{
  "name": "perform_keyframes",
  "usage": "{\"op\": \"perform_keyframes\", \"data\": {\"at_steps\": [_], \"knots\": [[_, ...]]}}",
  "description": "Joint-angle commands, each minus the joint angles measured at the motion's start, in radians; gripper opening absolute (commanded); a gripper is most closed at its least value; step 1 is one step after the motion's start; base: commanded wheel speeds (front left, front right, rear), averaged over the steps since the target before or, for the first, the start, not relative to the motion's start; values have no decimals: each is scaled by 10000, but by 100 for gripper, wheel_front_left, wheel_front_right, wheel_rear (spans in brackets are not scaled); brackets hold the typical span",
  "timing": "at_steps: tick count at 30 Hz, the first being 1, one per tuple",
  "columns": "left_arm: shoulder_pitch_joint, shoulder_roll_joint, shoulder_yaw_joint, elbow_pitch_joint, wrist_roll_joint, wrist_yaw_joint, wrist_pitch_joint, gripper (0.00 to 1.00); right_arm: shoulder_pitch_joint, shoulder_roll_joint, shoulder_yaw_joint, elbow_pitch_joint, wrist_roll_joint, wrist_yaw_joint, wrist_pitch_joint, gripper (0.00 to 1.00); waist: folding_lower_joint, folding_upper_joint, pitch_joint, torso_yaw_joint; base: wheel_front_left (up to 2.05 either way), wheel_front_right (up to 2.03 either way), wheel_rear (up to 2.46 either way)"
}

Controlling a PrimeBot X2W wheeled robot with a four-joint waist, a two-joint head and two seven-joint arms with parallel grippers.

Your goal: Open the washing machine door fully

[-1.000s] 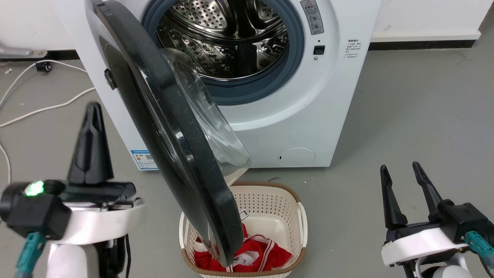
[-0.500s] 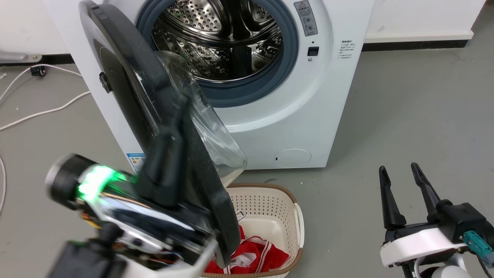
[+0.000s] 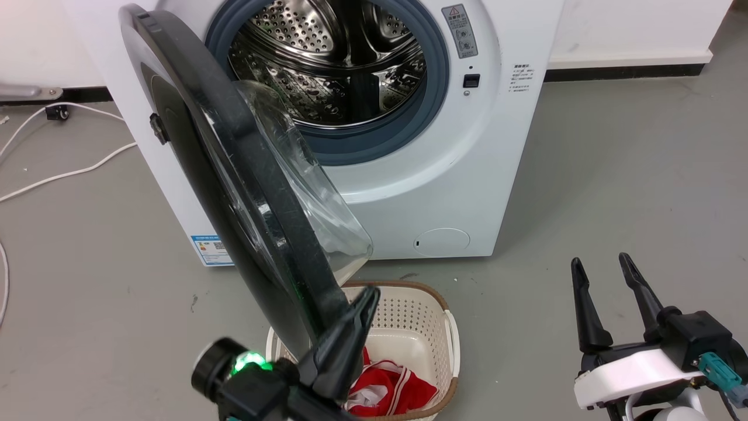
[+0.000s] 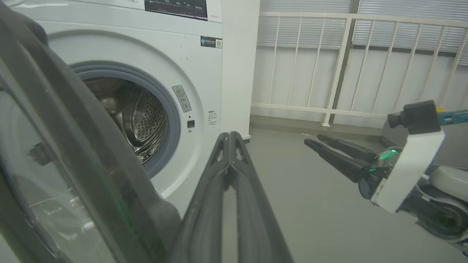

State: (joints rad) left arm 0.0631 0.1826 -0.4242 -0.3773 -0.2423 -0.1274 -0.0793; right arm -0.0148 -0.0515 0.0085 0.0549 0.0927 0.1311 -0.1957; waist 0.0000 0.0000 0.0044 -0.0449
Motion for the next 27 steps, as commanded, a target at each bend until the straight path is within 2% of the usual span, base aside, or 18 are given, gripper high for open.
{"op": "perform_keyframes", "data": {"at_steps": [1,8,19,27], "knots": [[125,17,-58,42,-27,47,74,0,80,26,6,6,66,-7,-14,100,0,0,4,9,0,0,0],[665,94,-265,571,-117,233,620,0,18,26,52,84,134,-7,18,100,0,0,33,32,0,0,0],[-346,-416,-144,1806,186,682,75,0,-81,28,119,252,232,-7,11,100,0,0,155,-123,0,0,0],[-713,-554,23,2535,103,911,-45,0,-128,26,216,340,317,-7,49,100,0,0,225,-219,0,0,0]]}}
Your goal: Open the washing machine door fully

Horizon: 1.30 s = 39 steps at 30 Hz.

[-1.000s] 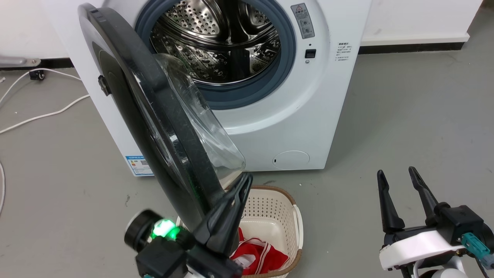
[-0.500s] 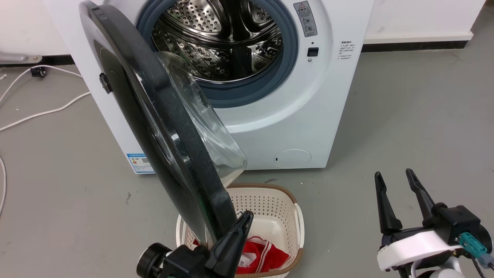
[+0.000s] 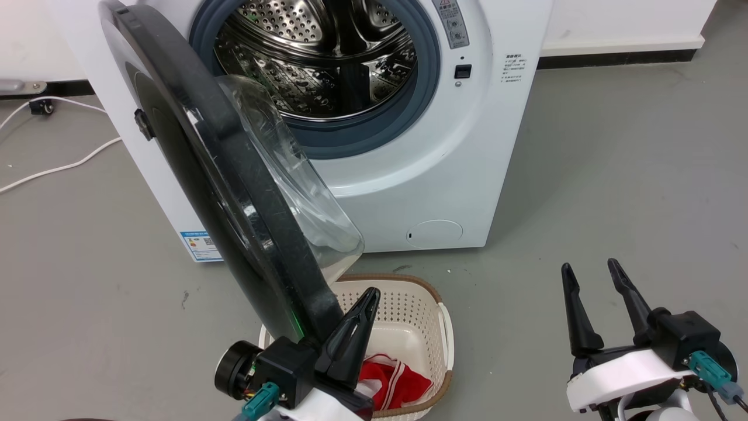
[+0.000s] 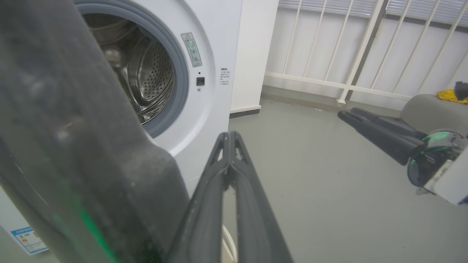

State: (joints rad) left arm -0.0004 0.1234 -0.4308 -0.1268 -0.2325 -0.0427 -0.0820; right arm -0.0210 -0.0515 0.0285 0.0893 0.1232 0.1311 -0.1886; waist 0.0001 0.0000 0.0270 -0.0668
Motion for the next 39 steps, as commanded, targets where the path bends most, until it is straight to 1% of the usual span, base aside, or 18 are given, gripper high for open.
{"op": "perform_keyframes", "data": {"at_steps": [1,3,9,17,21,28,34,36,39], "knots": [[-71,22,112,94,-20,120,-13,0,-61,26,25,6,31,-7,-21,100,-1,0,6,-2,0,0,0],[-82,32,149,199,-61,136,-61,0,-56,26,41,25,70,-7,-24,100,-1,0,28,1,0,0,0],[169,152,350,199,-126,363,-146,0,-48,27,50,53,125,-7,-51,100,-1,0,43,61,0,0,0],[786,181,374,-199,-217,668,-74,0,47,25,-27,73,131,-7,-4,100,-1,0,-65,434,0,0,0],[1183,183,431,-443,-281,867,-87,0,146,27,-80,32,137,-7,37,100,-1,0,-150,835,0,0,0],[1614,233,466,-647,-310,1114,-78,0,343,25,-163,-14,161,-7,99,100,-1,0,-346,1893,0,0,0],[1845,386,652,-828,-306,1346,-62,0,388,21,-168,8,220,-7,136,100,-1,0,-421,2719,0,0,0],[1875,416,709,-858,-295,1385,-62,0,381,22,-161,11,220,-7,129,100,-1,0,-427,2829,0,0,0],[2002,519,950,-915,-323,1585,-103,0,367,22,-143,35,259,-7,112,100,-1,0,-445,3106,0,0,0]]}}
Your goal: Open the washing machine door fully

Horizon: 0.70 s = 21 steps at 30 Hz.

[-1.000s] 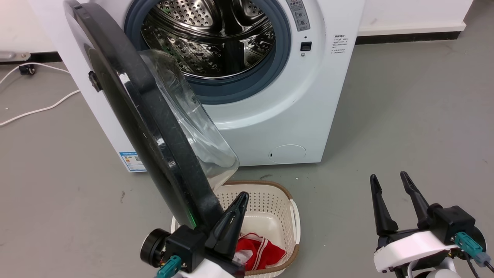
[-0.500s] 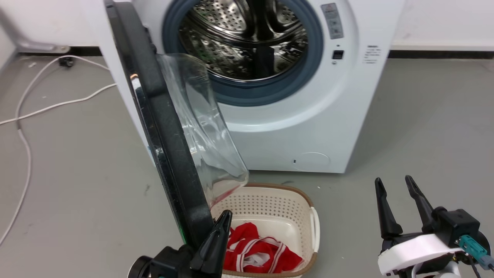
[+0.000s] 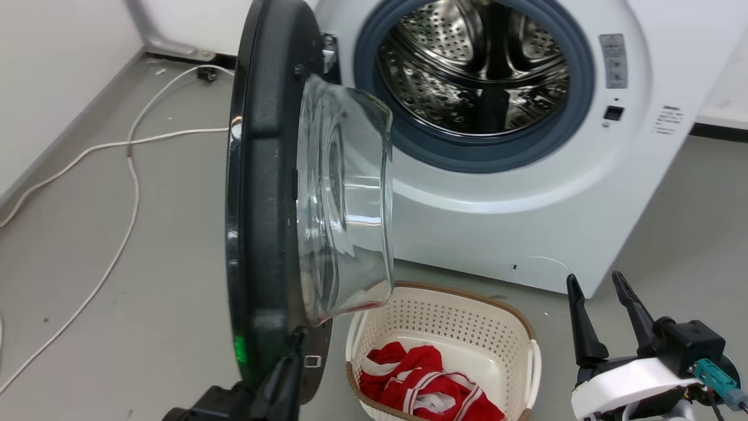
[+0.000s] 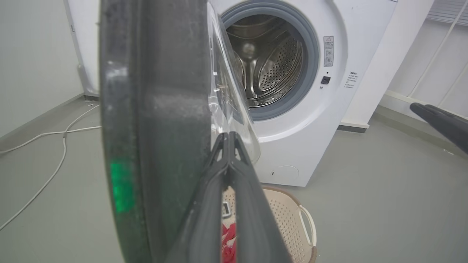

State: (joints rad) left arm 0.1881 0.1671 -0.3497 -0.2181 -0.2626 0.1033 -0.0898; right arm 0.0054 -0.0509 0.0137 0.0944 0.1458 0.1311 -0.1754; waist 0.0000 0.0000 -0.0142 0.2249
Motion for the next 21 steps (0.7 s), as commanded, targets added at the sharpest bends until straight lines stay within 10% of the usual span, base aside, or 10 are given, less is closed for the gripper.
{"op": "perform_keyframes", "data": {"at_steps": [1,21], "knots": [[143,114,242,-11,-30,172,-34,0,96,16,20,-4,37,-7,-29,100,0,0,-38,258,0,0,0],[-1543,1540,3307,1803,-898,561,-1257,0,-294,16,-92,-274,-253,-7,279,100,0,0,752,296,0,0,0]]}}
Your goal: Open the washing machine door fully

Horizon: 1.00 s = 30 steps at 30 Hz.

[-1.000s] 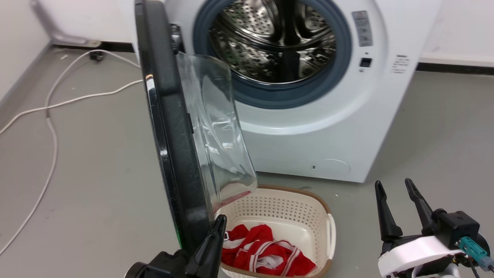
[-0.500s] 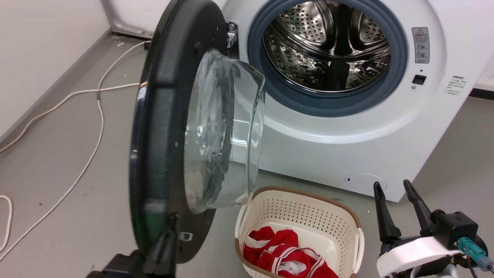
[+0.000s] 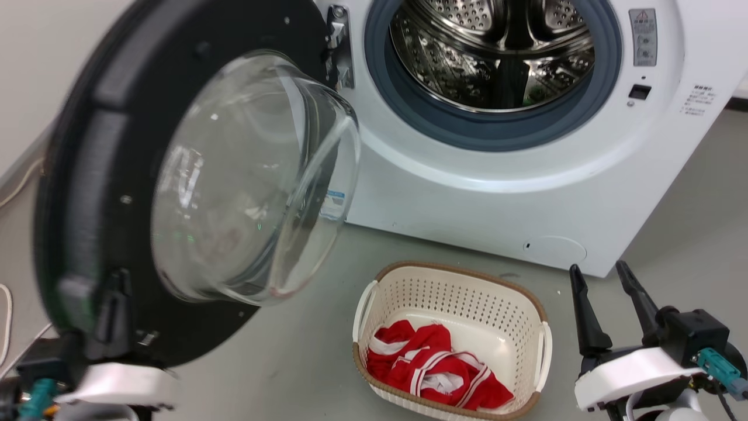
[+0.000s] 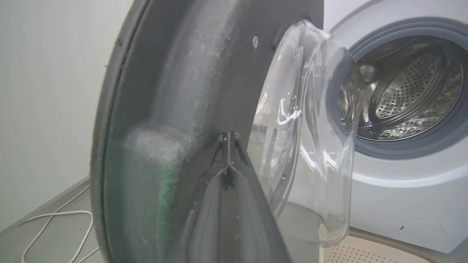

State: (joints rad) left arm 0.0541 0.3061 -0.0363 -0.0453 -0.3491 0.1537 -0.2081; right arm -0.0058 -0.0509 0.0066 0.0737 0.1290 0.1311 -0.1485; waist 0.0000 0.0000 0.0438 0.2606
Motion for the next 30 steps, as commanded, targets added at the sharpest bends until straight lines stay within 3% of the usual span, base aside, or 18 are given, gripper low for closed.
{"op": "perform_keyframes", "data": {"at_steps": [1,7,12,20,30], "knots": [[-348,228,403,267,-169,30,-134,0,-211,16,-30,-90,-111,-7,30,100,0,0,245,-85,0,0,0],[-1031,556,1347,1426,-649,-63,-406,0,-420,16,-76,-275,-255,-7,127,100,0,0,709,-161,0,0,0],[-1665,1048,2172,2641,-1031,-393,-525,0,-573,16,-65,-351,-318,-7,224,100,0,0,983,-210,0,0,0],[-2621,1625,2649,4243,-965,-909,-582,0,-702,16,-72,-397,-384,-7,294,100,0,0,1153,-232,0,0,0],[-2777,1468,2837,4672,-379,-1227,-568,0,-666,17,-34,-254,-285,-7,224,100,0,0,1017,-339,0,0,0]]}}
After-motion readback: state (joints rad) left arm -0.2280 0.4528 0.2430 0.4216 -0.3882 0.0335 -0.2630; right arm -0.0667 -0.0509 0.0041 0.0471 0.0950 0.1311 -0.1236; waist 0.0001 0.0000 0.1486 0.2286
